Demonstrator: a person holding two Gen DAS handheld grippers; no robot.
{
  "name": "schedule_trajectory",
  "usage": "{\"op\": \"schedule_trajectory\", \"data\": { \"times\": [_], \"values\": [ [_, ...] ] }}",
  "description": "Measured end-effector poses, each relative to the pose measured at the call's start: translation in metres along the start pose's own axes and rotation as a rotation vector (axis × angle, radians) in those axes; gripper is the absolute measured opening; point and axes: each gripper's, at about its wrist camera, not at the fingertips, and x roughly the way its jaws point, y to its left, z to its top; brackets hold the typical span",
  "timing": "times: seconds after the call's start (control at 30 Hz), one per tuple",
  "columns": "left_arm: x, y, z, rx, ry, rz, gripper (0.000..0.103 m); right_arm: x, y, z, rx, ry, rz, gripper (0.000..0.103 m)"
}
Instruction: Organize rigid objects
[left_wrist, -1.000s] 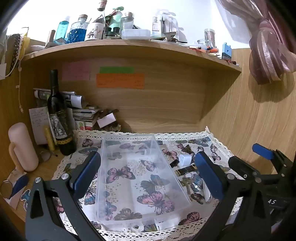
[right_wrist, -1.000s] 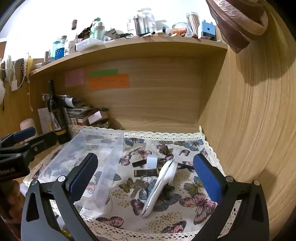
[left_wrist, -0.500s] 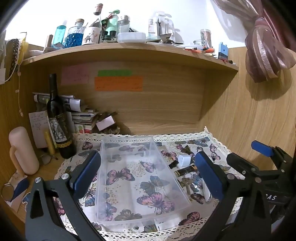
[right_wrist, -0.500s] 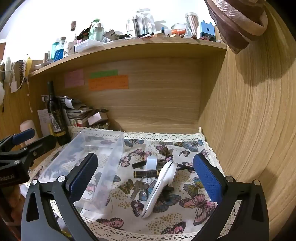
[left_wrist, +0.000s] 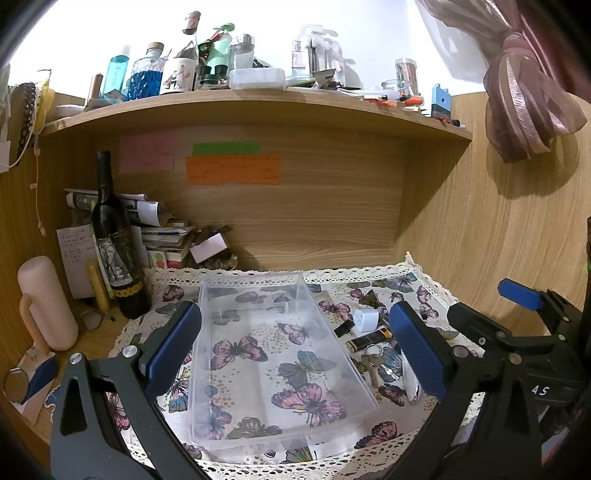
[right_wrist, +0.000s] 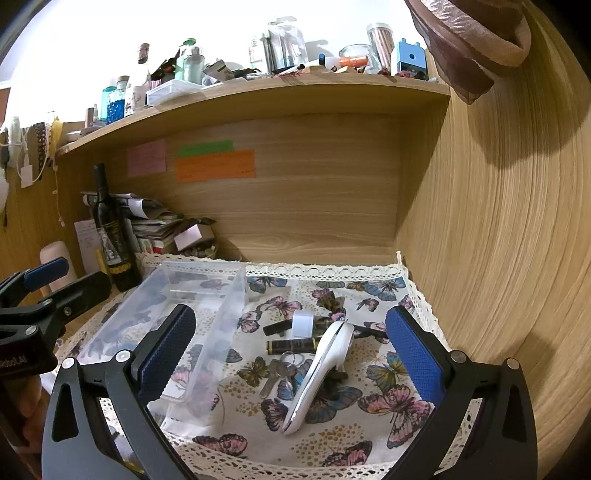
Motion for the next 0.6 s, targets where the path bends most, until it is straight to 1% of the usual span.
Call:
{"op": "schedule_trajectory", "data": {
  "times": [0.3, 0.6],
  "values": [
    [-0.0033, -0.0003, 0.0018, 0.003, -0.013, 0.015, 0.103, -0.0035, 0.0024, 0.0012, -0.006, -0.013, 0.002, 0.103],
    [-0.0039, 0.0015, 0.0015, -0.003, -0.01, 0.015, 0.103, -0.0039, 0.0054, 0.0021, -0.012, -0.012, 0.01, 0.103]
  ]
}}
